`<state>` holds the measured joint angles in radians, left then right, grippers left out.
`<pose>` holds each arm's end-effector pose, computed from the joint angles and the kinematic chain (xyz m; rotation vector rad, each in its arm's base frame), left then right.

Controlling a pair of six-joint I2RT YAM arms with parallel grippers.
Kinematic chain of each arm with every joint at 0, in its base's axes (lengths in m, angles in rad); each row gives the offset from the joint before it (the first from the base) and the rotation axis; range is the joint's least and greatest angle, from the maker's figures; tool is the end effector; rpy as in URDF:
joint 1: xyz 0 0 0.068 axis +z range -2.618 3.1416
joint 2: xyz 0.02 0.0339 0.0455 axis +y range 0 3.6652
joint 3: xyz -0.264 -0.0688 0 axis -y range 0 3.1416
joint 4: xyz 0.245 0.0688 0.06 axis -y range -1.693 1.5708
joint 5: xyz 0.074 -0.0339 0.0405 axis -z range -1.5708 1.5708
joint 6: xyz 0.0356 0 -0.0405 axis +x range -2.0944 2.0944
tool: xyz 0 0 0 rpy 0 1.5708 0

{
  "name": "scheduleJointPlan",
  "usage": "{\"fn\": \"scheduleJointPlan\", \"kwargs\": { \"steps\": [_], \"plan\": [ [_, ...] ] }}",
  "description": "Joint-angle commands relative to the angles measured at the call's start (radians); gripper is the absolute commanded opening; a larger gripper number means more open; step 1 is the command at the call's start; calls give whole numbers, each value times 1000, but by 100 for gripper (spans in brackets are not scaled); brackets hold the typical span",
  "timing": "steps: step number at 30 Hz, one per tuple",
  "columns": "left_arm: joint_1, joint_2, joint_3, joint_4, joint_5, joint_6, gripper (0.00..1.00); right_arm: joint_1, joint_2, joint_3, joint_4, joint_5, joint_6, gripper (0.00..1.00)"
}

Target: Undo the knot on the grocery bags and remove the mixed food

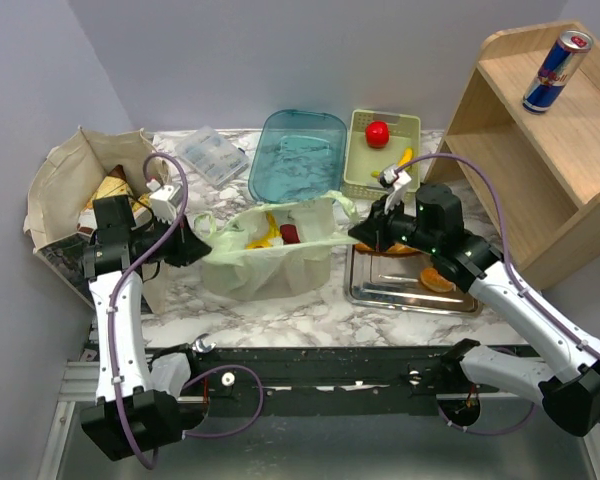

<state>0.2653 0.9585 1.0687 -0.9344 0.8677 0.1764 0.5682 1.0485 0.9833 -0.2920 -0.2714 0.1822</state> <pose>0.1722 0.0186 0.3449 0.2913 2.1439 -0.7796 0.1956 0.1362 0.3483 -0.5644 1.9086 0.7558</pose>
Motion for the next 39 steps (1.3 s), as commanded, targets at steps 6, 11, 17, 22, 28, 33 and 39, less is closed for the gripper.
{"fn": "scheduleJointPlan", "kwargs": {
  "steps": [6, 11, 17, 22, 28, 33, 39],
  "plan": [
    [64, -128, -133, -151, -254, 406, 0, -23, -25, -59, -208, -115, -299, 1],
    [61, -227, 6, -199, 1, 466, 83, -23, 10, 123, -203, -263, -362, 69],
    [60, -237, 163, -67, 91, 337, 99, -22, 80, 348, -222, -343, -452, 91],
    [52, -145, 317, -43, 114, 344, 99, -16, 164, 480, -200, -448, -498, 91],
    [-14, -80, 399, 30, 203, 481, 99, 75, 331, 553, -154, -439, -607, 59],
    [-262, 84, 492, -200, 117, 698, 82, 157, 453, 603, -204, -416, -735, 29],
    [-456, 124, 243, -128, -57, 879, 61, 170, 524, 528, -303, -352, -900, 24]
  ]
}}
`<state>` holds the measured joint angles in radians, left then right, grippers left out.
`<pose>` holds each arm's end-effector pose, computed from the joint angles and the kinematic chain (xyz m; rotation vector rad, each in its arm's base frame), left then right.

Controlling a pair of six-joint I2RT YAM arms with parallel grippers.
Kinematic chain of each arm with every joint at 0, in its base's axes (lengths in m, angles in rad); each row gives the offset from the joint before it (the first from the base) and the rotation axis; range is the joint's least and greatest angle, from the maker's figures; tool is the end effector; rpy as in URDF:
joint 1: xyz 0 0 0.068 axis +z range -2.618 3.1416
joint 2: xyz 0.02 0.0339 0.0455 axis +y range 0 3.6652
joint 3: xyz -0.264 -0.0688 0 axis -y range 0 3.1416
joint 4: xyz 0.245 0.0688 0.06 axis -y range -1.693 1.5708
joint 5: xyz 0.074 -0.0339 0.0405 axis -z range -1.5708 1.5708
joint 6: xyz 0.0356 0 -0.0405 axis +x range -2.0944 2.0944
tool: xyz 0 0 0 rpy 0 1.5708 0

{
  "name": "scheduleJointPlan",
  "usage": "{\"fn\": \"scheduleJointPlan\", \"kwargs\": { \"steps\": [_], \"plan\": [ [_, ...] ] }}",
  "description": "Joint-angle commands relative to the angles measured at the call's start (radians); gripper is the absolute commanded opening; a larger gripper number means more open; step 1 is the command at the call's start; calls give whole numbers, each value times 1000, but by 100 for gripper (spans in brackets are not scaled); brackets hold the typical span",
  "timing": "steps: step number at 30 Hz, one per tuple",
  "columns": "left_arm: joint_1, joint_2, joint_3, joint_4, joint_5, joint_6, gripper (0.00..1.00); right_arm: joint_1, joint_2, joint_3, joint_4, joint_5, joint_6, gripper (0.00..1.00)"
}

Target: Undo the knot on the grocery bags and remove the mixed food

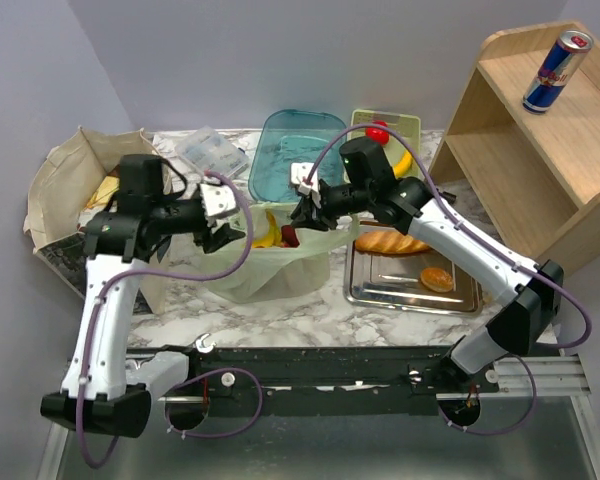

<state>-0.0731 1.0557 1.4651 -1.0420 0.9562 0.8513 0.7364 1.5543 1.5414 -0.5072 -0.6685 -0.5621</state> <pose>0.1645 -0.0412 0.4399 1.2891 1.4727 -0.5437 0.2444 0.2513 0.3836 -1.5477 1.3653 0.8020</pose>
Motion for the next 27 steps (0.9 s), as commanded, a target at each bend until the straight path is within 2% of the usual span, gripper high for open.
{"fn": "scheduleJointPlan", "kwargs": {
  "steps": [1, 5, 8, 9, 10, 11, 13, 14, 15, 18, 22, 27],
  "plan": [
    [-149, 32, -191, 14, -193, 210, 59, 1, 16, -62, -88, 54, -173, 23],
    [-240, 112, -245, 40, -323, 236, 51, 1, 3, -155, -75, 77, -204, 23],
    [-254, 157, -287, 68, -453, 225, 39, 1, 23, -194, -103, 133, -250, 23],
    [-250, 172, -301, 74, -498, 218, 39, 1, 31, -206, -120, 167, -267, 24],
    [-243, 180, -314, 62, -537, 226, 45, 1, 44, -215, -144, 198, -281, 25],
    [-229, 179, -326, 57, -554, 230, 54, 0, 52, -221, -166, 231, -292, 30],
    [-183, 146, -366, 58, -548, 242, 71, -9, 56, -251, -183, 264, -299, 47],
    [-159, 117, -392, 61, -549, 258, 77, -12, 48, -272, -179, 278, -296, 55],
    [-139, 95, -416, 67, -556, 269, 83, -18, 39, -297, -173, 297, -293, 63],
    [-44, 31, -492, 92, -583, 316, 90, -42, 8, -359, -165, 335, -286, 82],
    [103, -11, -547, 82, -557, 433, 94, -104, -24, -426, -166, 355, -299, 87],
    [141, -74, -620, 130, -503, 484, 95, -125, -60, -442, -192, 351, -280, 88]
  ]
}}
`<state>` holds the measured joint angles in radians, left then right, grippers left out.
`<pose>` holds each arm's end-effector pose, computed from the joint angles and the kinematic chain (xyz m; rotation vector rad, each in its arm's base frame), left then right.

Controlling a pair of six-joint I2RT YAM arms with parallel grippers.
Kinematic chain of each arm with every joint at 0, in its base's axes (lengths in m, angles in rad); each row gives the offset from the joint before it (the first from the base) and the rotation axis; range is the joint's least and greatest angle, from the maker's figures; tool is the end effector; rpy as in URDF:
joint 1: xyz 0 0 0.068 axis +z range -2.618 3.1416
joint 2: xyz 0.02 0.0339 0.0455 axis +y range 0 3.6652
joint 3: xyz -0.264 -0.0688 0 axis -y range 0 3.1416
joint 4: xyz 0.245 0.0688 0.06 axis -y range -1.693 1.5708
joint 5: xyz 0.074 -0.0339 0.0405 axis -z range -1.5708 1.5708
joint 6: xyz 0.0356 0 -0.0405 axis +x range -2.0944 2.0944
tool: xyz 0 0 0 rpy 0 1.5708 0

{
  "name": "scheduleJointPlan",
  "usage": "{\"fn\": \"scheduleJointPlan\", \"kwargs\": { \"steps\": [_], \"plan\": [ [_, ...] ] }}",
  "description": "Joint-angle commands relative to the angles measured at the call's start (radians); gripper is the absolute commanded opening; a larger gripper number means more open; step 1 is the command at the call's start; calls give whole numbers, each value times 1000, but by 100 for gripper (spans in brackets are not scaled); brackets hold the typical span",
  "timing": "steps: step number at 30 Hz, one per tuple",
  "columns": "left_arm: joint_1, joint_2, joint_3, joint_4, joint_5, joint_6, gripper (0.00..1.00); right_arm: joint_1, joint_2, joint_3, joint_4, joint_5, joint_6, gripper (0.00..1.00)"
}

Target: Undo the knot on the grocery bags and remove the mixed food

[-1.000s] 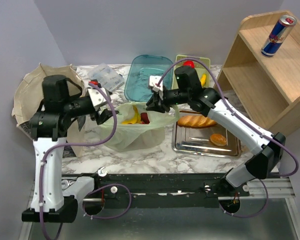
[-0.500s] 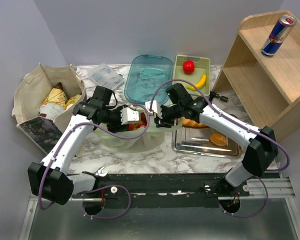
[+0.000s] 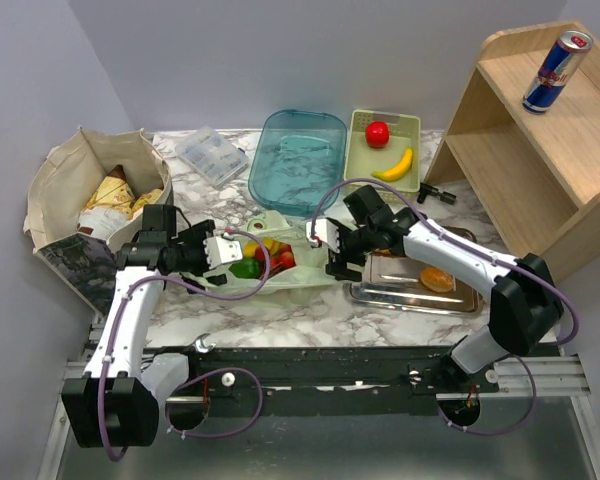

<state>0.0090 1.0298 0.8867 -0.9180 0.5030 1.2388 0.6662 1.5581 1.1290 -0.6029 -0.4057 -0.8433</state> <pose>0.1866 -0.0155 0.2724 1.5415 1.8995 -0.1375 0.2422 0.2083 0.2385 -1.8420 1.7484 0.4576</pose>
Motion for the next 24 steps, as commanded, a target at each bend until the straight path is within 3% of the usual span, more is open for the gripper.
{"fn": "scheduleJointPlan", "kwargs": {
  "steps": [1, 6, 11, 13, 16, 18, 21, 23, 24],
  "plan": [
    [59, -53, -35, -7, -30, 96, 95, -54, -76, -15, -114, 64, 7, 87],
    [11, -98, 74, -81, 197, 50, 95, -34, -149, 114, -145, -142, 125, 87],
    [-148, -119, 88, 66, 224, -150, 92, 70, -111, 235, -88, -156, 215, 84],
    [-190, -115, 87, 122, 211, -218, 88, 95, -88, 260, -63, -162, 230, 78],
    [-216, -126, 63, 254, 199, -359, 81, 123, -63, 256, 21, -142, 261, 61],
    [-230, -139, 26, 353, 171, -444, 74, 137, -43, 242, 59, -126, 276, 57],
    [-252, -161, -39, 442, 143, -483, 68, 148, -21, 190, 84, -107, 251, 60],
    [-259, -146, -52, 356, 183, -395, 64, 155, -11, 125, 109, -75, 213, 63],
    [-265, -129, -64, 315, 181, -350, 63, 155, -4, 91, 124, -60, 195, 70]
  ]
}}
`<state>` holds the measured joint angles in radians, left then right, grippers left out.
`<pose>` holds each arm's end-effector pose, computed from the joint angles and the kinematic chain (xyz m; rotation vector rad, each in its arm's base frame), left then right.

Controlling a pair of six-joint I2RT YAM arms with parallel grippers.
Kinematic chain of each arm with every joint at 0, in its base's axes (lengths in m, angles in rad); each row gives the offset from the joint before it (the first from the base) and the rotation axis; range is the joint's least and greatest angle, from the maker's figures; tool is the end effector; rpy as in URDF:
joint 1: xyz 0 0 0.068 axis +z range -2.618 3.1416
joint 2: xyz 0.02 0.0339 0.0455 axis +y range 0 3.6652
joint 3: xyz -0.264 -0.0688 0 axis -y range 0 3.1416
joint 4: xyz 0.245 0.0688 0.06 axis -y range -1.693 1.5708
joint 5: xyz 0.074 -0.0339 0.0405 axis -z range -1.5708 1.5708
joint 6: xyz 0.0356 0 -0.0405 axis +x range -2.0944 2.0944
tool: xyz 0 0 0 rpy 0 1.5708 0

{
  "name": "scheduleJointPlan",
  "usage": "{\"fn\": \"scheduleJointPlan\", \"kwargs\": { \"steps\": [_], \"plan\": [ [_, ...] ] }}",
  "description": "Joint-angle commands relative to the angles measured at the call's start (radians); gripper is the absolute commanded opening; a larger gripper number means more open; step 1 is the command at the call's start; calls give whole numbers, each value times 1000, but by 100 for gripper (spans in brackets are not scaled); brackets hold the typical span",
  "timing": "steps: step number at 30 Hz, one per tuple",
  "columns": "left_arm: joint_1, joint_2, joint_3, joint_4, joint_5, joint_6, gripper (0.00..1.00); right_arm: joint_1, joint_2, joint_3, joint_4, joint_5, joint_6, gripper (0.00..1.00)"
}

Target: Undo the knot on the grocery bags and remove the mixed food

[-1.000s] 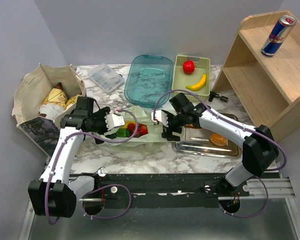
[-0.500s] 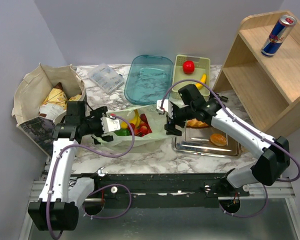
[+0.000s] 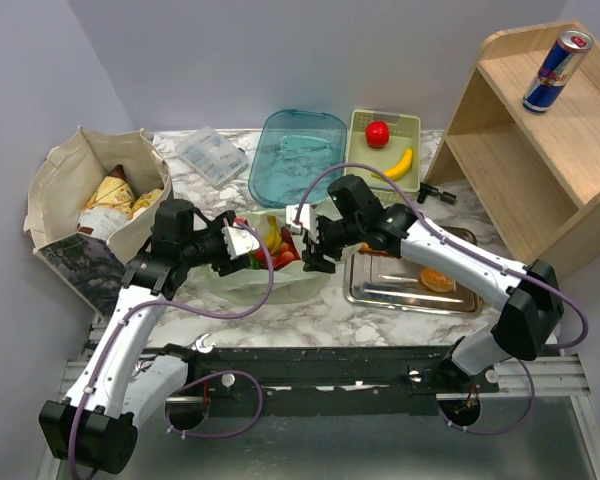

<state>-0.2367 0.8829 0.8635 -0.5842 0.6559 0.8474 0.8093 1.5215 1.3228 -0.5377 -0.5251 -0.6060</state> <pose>0.1725 -0.0639 0.3147 1.3527 1.5458 -0.3369 0.2194 0.2560 0.3172 -1.6814 1.5494 0.7091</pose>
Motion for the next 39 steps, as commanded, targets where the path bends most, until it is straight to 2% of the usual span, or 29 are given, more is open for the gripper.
{"fn": "scheduleJointPlan", "kwargs": {
  "steps": [1, 3, 5, 7, 10, 13, 17, 23, 27, 34, 39],
  "plan": [
    [-22, 41, -57, -49, 3, 82, 62, 12, 39, -129, 77, 77, -50, 76],
    [-21, 85, -106, -46, -86, 113, 64, 13, 49, -185, 103, 99, -67, 83],
    [-18, 110, -159, -41, -160, 156, 71, 13, 50, -230, 115, 117, -92, 87],
    [-16, 99, -199, -62, -174, 218, 80, 13, 46, -268, 103, 132, -126, 90],
    [-17, 43, -268, -81, -171, 312, 89, 18, 24, -348, 112, 184, -159, 92],
    [-18, 4, -330, -55, -199, 347, 91, 22, -7, -404, 133, 212, -156, 92],
    [-19, -26, -299, -47, -156, 293, 90, 22, -29, -323, 125, 158, -81, 91],
    [-26, -61, -155, -87, 29, 124, 84, 22, -63, -177, 122, -39, 39, 82],
    [-29, -71, -108, -107, 85, 60, 76, 25, -101, -177, 162, -91, 72, 68],
    [-30, -102, -107, -116, 134, 1, 57, 60, -102, -190, 224, -76, 70, 41],
    [-30, -143, -135, -155, 134, 6, 53, 114, -58, -193, 312, -14, 28, 37]
  ]
}}
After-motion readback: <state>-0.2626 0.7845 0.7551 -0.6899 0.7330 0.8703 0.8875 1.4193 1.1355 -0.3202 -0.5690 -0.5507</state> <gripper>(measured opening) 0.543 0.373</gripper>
